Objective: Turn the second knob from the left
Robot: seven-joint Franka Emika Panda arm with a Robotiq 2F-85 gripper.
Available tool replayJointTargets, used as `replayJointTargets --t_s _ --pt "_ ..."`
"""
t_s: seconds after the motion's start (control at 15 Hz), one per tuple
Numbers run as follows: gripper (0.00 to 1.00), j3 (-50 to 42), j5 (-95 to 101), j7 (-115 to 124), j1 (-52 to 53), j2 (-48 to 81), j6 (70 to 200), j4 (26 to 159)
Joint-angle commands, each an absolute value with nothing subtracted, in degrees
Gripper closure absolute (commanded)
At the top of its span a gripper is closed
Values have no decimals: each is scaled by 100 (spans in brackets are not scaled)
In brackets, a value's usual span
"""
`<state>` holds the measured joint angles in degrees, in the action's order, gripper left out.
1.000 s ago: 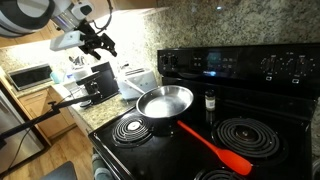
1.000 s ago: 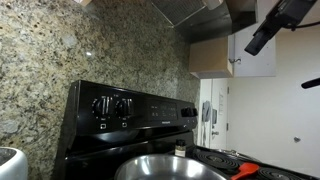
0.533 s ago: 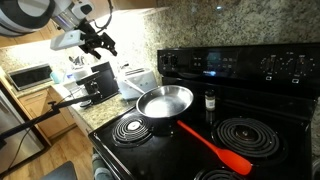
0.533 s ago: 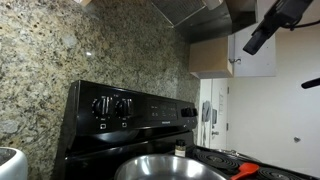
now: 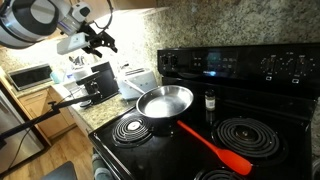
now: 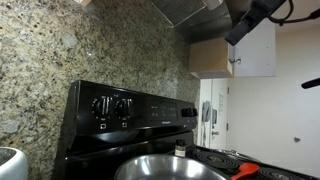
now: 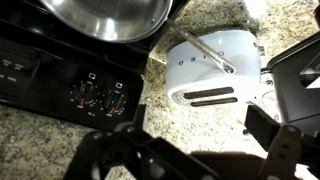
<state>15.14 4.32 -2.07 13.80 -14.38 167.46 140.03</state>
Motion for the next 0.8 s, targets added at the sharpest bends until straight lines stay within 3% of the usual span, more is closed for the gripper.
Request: replayJointTargets --t_s 0.0,0.27,0.73 --pt "0 1853 1088 -37 1084 -851 17161 13556" --pt "0 2295 2723 881 322 -498 17297 13021" --pt "0 2254 4114 2146 164 382 16726 11812"
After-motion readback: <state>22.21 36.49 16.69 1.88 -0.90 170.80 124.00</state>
